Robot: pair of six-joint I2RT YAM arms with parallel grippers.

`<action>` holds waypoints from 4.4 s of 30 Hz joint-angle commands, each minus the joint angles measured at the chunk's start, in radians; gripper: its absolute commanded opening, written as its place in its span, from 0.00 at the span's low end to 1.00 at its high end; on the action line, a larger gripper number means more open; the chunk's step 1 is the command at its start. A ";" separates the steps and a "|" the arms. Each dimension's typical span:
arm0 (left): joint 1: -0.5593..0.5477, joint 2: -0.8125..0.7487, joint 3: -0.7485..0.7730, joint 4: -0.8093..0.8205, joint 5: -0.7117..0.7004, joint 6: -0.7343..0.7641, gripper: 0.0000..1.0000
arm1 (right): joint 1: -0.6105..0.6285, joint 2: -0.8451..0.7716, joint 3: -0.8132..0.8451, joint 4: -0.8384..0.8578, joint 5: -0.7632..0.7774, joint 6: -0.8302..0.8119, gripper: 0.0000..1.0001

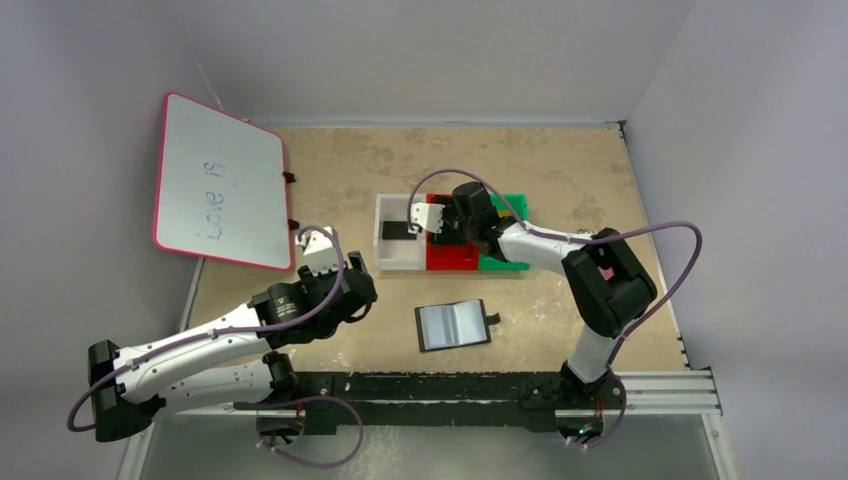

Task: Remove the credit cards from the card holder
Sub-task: Place the credit card in the storage box, then remove the credit card from the card holder.

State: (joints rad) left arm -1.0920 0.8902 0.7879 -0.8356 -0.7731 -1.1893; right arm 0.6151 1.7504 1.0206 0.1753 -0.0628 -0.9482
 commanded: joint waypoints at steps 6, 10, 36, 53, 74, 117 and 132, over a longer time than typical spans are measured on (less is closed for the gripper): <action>0.003 -0.009 -0.001 -0.002 -0.022 -0.001 0.67 | 0.001 0.034 -0.001 0.125 0.067 0.019 0.63; 0.003 -0.011 0.008 -0.018 -0.029 -0.008 0.67 | -0.003 -0.044 -0.031 0.214 0.109 0.117 0.60; 0.003 -0.026 -0.047 0.038 -0.028 -0.046 0.66 | -0.003 -0.017 0.026 -0.149 0.092 1.394 0.02; 0.003 -0.010 -0.050 0.045 -0.017 -0.043 0.66 | -0.003 0.175 0.234 -0.180 0.393 1.330 0.04; 0.003 0.010 -0.069 0.104 -0.001 -0.037 0.66 | 0.001 -0.041 0.142 -0.140 0.243 1.297 0.35; 0.003 -0.086 -0.219 0.111 -0.110 -0.307 0.66 | 0.602 -0.393 -0.312 -0.341 0.492 1.831 0.73; 0.003 -0.116 -0.247 0.100 -0.122 -0.317 0.66 | 0.660 -0.154 -0.157 -0.542 0.624 1.910 0.57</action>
State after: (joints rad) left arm -1.0920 0.7776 0.5411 -0.7292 -0.8581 -1.4853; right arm 1.2747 1.5742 0.8375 -0.2989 0.4896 0.9287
